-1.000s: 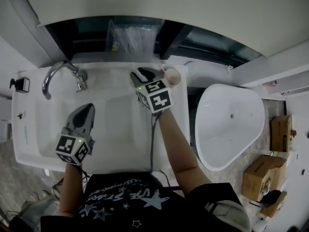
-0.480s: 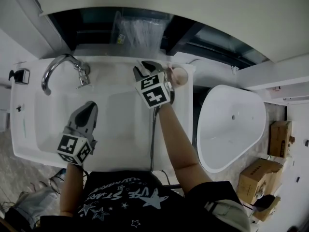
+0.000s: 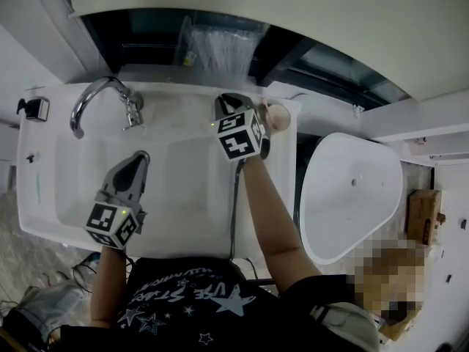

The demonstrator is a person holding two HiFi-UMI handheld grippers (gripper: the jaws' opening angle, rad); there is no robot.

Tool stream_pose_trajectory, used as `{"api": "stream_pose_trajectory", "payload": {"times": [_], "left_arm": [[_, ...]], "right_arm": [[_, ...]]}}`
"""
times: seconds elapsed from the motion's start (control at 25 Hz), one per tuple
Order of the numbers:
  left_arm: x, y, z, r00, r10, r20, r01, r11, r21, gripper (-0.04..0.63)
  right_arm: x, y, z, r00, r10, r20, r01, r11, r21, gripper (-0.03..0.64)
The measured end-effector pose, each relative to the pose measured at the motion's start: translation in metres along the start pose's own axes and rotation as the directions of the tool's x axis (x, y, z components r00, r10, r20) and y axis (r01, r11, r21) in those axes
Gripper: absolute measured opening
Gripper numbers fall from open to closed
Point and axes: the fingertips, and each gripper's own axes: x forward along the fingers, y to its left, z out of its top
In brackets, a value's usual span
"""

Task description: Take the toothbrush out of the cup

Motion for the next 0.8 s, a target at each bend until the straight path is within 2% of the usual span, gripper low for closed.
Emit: {"api": "stream_pose_trajectory", "payload": {"times": [0.2,0.48,0.8], "left_arm": [[-0.009,0.002,0.002,1.000,0.001,0.009,-0.001,1.000,0.000,0.008],[-0.025,0.007,0.011,0.999,-0.009,0.052,0.008,1.000,0.009,0.008],[-0.050,0.001,0.015,0.994,-0.048,0.101,0.047,0.999,0.009,0.008]], "right_arm": [[-0.008,-0.002,0.004,1.000,-0.029,0.007,0.029,1.000,-0.008,0.014],[-0.034,0.000,0.025,0.994,-0.077,0.077,0.078,0.997,-0.009,0.012],[-0.094,0.004,0.060,0.965,-0.162,0.205,0.165,0.986,0.002,0.012]]}}
